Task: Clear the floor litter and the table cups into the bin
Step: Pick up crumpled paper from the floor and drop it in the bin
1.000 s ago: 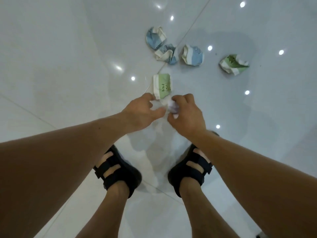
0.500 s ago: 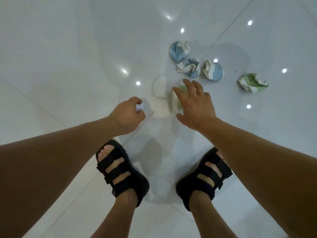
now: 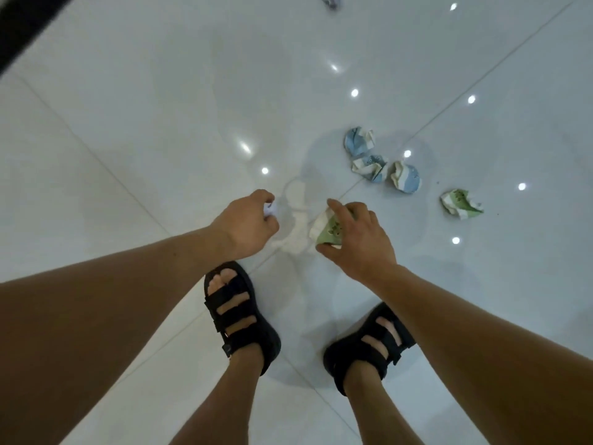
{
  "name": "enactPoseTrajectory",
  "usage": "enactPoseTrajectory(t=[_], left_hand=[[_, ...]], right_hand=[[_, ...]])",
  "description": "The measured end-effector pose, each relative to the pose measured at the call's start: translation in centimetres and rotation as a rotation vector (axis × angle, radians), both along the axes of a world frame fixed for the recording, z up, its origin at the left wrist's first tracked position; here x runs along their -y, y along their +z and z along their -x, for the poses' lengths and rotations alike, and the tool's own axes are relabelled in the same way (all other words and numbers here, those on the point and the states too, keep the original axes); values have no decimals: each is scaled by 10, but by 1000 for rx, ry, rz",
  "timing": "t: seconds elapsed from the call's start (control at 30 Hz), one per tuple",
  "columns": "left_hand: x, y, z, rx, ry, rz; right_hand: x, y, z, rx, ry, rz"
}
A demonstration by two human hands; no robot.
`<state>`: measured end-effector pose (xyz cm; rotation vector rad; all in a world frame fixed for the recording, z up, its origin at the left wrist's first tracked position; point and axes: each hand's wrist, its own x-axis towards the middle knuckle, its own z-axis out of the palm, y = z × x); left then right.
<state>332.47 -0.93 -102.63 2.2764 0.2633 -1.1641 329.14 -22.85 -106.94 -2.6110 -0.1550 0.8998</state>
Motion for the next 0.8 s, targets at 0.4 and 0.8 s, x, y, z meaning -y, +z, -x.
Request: enactPoseTrajectory(t=[0.4, 0.8], left_hand=[[-69, 318, -57, 256, 206, 24], [-146, 573, 68, 413, 610, -69]], right_hand=[[-78, 330, -104, 185, 113, -154], [-172, 597, -85, 220, 438, -251]])
